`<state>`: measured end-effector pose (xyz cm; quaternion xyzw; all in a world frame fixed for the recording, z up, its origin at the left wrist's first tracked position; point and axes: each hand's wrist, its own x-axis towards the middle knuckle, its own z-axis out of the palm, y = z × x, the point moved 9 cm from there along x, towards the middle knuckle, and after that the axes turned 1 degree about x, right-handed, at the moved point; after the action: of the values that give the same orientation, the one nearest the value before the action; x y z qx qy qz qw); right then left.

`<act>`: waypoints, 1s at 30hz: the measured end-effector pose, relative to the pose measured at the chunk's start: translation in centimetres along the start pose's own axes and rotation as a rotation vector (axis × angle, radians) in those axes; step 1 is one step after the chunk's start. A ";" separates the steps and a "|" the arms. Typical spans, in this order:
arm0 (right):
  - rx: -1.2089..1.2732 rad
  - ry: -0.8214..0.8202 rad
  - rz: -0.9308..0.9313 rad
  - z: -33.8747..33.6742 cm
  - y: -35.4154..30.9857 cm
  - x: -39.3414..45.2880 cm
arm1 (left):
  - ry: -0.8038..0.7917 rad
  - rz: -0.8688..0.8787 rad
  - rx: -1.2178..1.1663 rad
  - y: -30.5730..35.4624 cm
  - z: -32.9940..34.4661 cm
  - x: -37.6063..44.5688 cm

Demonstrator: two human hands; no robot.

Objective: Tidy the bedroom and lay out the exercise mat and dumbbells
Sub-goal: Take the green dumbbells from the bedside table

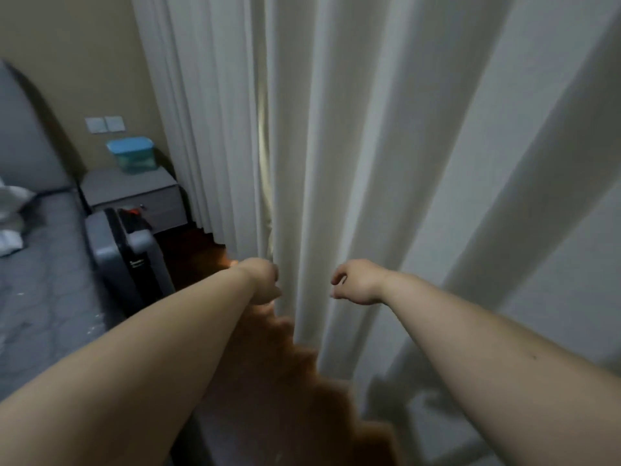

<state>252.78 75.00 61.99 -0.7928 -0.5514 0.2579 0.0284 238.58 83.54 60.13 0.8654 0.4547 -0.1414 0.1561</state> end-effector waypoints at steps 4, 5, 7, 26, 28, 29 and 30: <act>-0.061 -0.034 -0.117 -3.1 -2.1 10.5 | 0.056 -0.135 -0.108 -4.5 -3.2 5.8; -0.060 -0.063 -0.147 -3.5 -3.0 13.1 | 0.051 -0.176 -0.115 -6.0 -4.0 7.0; -0.083 -0.112 -0.205 -4.2 -5.5 18.1 | 0.061 -0.270 -0.142 -9.6 -5.6 8.8; -0.230 -0.241 -0.519 -7.4 -41.1 63.1 | 0.067 -0.568 -0.275 -48.4 -21.7 36.0; -0.257 -0.271 -0.524 -8.0 -43.4 67.3 | 0.035 -0.554 -0.263 -50.9 -23.6 39.7; -0.282 -0.276 -0.522 -8.6 -45.0 70.6 | 0.049 -0.556 -0.269 -52.9 -25.0 42.3; -0.314 -0.275 -0.534 -9.0 -46.4 73.4 | 0.070 -0.564 -0.279 -54.8 -26.0 44.4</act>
<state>235.85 160.53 57.37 -0.5730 -0.7712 0.2577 -0.1023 219.97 156.37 58.85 0.6798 0.6969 -0.0855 0.2121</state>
